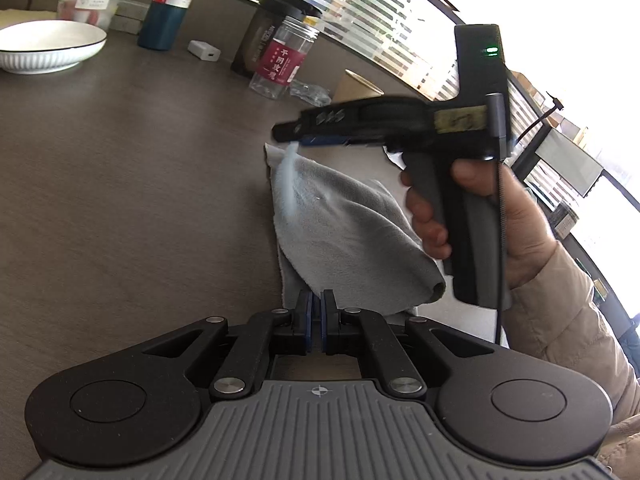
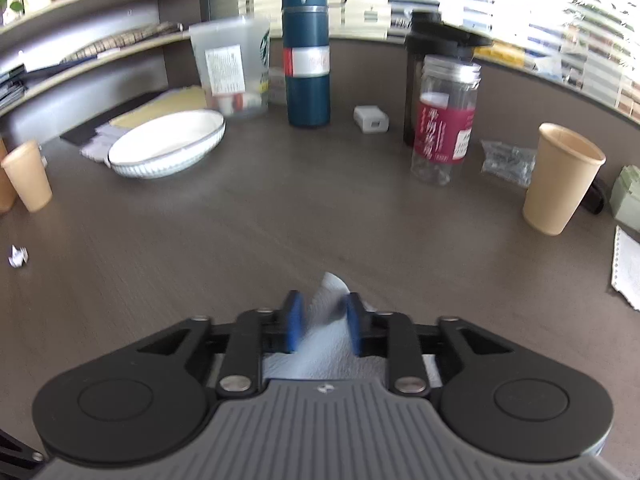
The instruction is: Fold towel
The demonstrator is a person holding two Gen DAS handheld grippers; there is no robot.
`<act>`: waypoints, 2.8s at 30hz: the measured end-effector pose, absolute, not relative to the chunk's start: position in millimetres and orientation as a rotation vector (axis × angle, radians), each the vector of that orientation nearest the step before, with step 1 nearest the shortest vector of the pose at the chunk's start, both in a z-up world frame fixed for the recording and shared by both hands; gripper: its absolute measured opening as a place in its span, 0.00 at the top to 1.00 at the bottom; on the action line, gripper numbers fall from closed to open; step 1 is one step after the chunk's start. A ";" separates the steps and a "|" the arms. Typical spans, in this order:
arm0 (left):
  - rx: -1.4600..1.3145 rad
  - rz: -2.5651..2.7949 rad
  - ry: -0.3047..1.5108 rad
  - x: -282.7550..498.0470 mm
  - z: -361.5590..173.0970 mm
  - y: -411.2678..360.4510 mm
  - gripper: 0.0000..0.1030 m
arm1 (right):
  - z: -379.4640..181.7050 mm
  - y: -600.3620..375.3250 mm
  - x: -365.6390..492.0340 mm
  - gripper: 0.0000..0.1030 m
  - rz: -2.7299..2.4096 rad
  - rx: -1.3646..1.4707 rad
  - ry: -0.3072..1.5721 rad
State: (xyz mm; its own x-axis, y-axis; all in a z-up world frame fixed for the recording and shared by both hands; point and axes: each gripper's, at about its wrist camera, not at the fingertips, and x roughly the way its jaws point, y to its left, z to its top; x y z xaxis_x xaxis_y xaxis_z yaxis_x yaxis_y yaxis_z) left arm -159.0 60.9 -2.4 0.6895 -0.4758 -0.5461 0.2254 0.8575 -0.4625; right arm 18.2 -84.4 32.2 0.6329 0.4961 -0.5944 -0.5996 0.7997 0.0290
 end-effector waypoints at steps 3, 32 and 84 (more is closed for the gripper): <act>-0.383 -0.404 0.711 -157.6 -3.9 61.5 0.95 | 42.6 -95.4 17.0 0.70 0.626 -0.151 0.594; -0.378 -0.395 0.720 -148.7 -4.9 59.6 0.94 | 23.9 -192.1 22.4 0.96 0.402 -0.038 0.668; -0.373 -0.400 0.720 -147.1 -5.4 61.1 0.89 | 23.3 -87.6 38.5 0.86 0.643 -0.320 0.652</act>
